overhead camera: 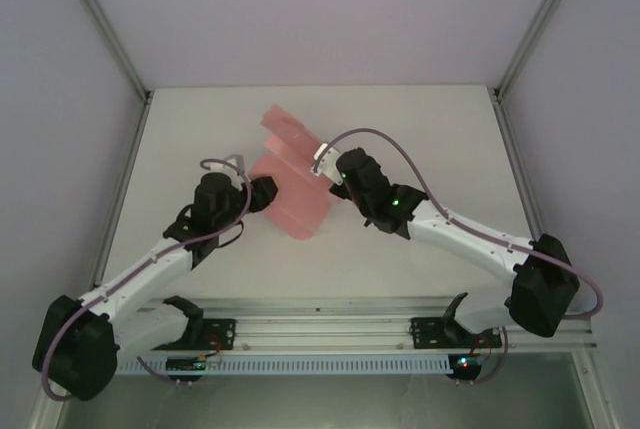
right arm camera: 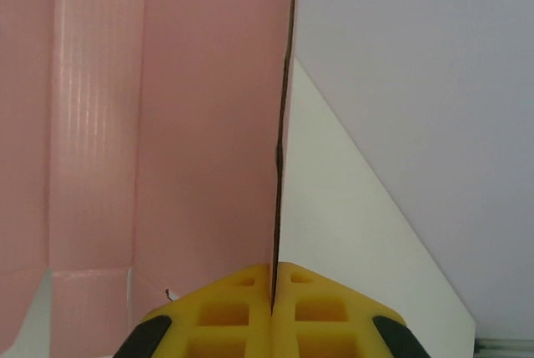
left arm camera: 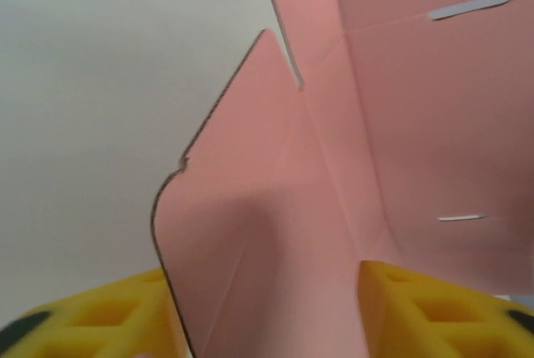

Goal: Assemble paper box

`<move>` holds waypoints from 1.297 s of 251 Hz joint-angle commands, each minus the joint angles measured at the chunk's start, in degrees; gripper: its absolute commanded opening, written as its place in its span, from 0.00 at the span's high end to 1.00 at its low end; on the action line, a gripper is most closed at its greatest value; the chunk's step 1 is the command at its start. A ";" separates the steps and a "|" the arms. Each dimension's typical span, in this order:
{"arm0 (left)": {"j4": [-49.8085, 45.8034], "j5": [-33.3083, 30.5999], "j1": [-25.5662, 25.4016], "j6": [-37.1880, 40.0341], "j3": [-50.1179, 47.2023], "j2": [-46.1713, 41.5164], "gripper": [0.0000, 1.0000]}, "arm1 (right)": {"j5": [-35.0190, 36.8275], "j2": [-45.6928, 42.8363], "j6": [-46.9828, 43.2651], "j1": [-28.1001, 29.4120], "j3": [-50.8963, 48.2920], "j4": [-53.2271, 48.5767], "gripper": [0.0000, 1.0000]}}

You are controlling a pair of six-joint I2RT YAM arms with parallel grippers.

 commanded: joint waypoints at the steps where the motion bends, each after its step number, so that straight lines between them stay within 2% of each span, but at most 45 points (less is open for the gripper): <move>1: -3.40 -2.04 -0.23 -1.62 -1.28 -3.09 0.36 | -4.78 0.29 -5.51 -0.32 0.63 -3.45 1.00; 10: -4.42 -2.21 -0.21 -1.55 -1.71 -3.99 0.36 | -6.60 0.13 -7.44 -0.47 -0.14 -3.96 1.00; 17: -5.60 -2.70 -0.25 -1.66 -1.89 -4.73 0.31 | -8.33 -0.01 -9.01 -0.62 -0.66 -4.63 1.00; 36: -8.67 -3.55 -0.24 -1.51 -2.06 -6.88 0.05 | -12.14 -0.46 -14.22 -1.18 -2.92 -4.95 1.00; 41: -9.70 -3.82 -0.25 -1.56 -2.28 -7.37 0.00 | -12.30 -0.50 -14.97 -1.35 -3.41 -4.43 1.00; 79: -20.65 -8.63 -0.08 -1.08 -0.79 -9.35 0.00 | -8.88 -0.15 -23.24 -2.20 -7.54 3.25 1.00; 102: -25.67 -9.40 0.15 0.14 1.04 -9.11 0.00 | -7.57 0.11 -29.62 -3.09 -9.91 8.64 1.00; 134: -24.27 -8.46 1.07 0.43 2.15 -8.24 0.00 | -4.53 2.73 -40.01 -3.32 -14.28 24.47 1.00; 150: -22.32 -6.22 2.34 0.80 3.00 -6.77 0.00 | -3.91 3.81 -42.71 -3.33 -15.51 28.94 1.00; 179: -19.46 -1.36 5.46 1.58 5.81 -2.89 0.00 | -2.84 6.52 -50.99 -2.64 -19.44 43.88 1.00; 218: -15.78 1.22 7.87 3.76 10.03 3.60 0.00 | -2.15 8.03 -49.07 -2.52 -18.30 40.36 1.00; 284: -14.37 4.10 7.79 10.27 16.63 16.28 0.00 | -3.62 7.77 -43.12 -2.95 -17.64 35.26 1.00; 300: -13.99 6.36 7.13 11.86 17.80 18.88 0.00 | -3.84 7.76 -42.10 -3.06 -17.56 35.03 1.00; 325: -15.04 4.47 3.80 14.40 19.82 21.85 0.00 | -3.87 7.72 -40.12 -3.40 -16.81 33.97 1.00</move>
